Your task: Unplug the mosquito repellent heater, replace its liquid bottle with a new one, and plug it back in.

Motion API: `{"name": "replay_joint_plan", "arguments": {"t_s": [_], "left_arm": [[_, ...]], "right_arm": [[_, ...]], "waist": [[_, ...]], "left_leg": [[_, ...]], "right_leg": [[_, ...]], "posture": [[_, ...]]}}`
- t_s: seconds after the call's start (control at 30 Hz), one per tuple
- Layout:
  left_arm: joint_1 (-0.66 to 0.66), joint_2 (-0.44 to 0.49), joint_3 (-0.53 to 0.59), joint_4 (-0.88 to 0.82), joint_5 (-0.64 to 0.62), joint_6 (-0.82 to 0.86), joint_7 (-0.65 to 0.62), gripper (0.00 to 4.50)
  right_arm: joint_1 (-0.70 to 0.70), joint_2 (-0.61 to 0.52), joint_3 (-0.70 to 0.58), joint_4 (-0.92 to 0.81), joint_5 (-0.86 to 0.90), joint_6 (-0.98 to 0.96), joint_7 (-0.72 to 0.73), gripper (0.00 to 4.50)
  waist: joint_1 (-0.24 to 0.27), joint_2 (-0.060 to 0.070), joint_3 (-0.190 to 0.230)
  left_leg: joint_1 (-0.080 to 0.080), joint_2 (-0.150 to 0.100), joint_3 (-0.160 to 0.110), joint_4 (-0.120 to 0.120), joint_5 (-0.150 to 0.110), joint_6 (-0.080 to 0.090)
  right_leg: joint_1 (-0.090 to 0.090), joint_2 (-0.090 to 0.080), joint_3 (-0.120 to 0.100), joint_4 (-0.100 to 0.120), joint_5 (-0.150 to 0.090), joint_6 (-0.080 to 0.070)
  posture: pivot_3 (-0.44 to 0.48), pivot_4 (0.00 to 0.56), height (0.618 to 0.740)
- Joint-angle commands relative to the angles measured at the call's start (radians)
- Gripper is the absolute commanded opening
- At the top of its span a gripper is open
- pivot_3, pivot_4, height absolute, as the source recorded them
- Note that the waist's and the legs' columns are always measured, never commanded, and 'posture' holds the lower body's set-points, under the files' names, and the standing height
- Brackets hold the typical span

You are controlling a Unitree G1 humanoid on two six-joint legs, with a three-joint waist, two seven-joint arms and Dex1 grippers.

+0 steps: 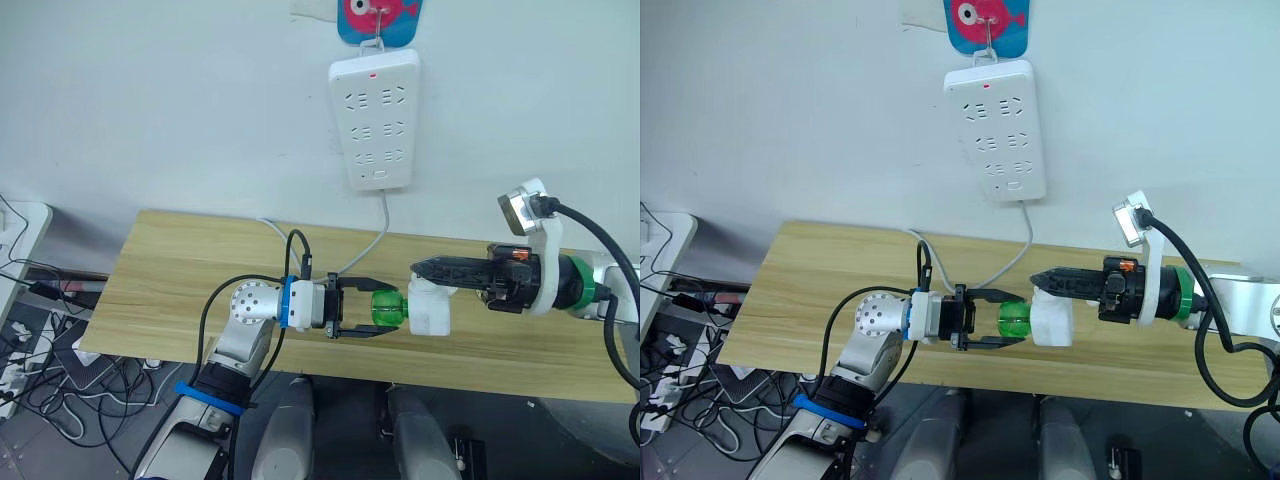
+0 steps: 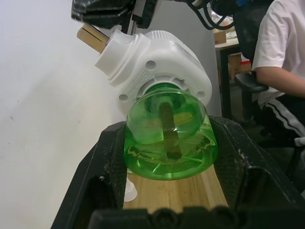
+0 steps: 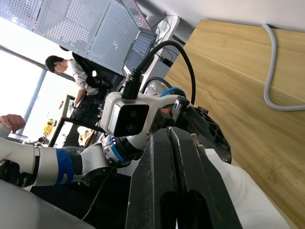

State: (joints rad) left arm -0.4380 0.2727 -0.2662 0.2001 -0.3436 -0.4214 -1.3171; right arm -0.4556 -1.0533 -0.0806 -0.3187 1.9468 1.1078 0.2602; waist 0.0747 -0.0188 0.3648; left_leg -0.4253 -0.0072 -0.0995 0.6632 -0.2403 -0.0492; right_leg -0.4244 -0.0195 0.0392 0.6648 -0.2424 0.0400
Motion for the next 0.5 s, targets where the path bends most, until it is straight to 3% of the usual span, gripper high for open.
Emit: {"name": "replay_joint_plan", "arguments": {"t_s": [0.03,0.1,0.2,0.33,0.5], "left_arm": [[0.006,-0.001,0.003,-0.033,-0.013,-0.005,0.003,2.26],[0.006,0.000,0.004,-0.033,-0.014,-0.004,0.004,2.26],[0.006,0.001,0.005,-0.033,-0.014,-0.004,0.006,2.26],[0.009,0.003,0.005,-0.037,-0.019,-0.002,0.004,2.26],[0.009,0.000,0.001,-0.042,-0.025,0.000,0.001,2.26]], "right_arm": [[-0.026,-0.090,-0.071,0.014,0.025,0.089,0.200,0.04],[0.029,-0.187,-0.104,-0.002,0.025,0.133,0.335,0.04],[0.136,-0.278,-0.152,-0.022,0.025,0.133,0.390,0.04],[0.272,-0.298,-0.225,-0.005,0.025,0.094,0.319,0.04],[0.329,-0.243,-0.219,0.011,0.025,0.036,0.163,0.04]], "waist": [[0.000,0.000,0.000],[0.002,0.000,0.000],[0.004,0.000,0.000],[0.004,0.000,0.000],[0.000,0.000,0.000]], "left_leg": [[0.000,0.000,0.000,0.000,0.000,0.000],[0.000,0.000,0.000,0.000,0.000,0.000],[0.000,0.000,-0.001,-0.001,0.000,0.000],[0.000,0.000,0.000,0.000,-0.001,0.001],[0.000,0.000,0.002,0.000,0.000,0.001]], "right_leg": [[0.000,0.000,0.000,0.000,0.000,0.000],[0.000,0.000,0.000,0.000,0.000,0.000],[0.000,0.000,-0.001,-0.001,0.000,0.000],[0.000,0.000,0.000,0.000,0.000,0.000],[0.000,0.000,0.001,0.000,0.000,0.000]], "posture": [[0.157,0.329,0.740],[0.157,0.329,0.740],[0.157,0.329,0.740],[0.155,0.335,0.740],[0.151,0.334,0.740]]}}
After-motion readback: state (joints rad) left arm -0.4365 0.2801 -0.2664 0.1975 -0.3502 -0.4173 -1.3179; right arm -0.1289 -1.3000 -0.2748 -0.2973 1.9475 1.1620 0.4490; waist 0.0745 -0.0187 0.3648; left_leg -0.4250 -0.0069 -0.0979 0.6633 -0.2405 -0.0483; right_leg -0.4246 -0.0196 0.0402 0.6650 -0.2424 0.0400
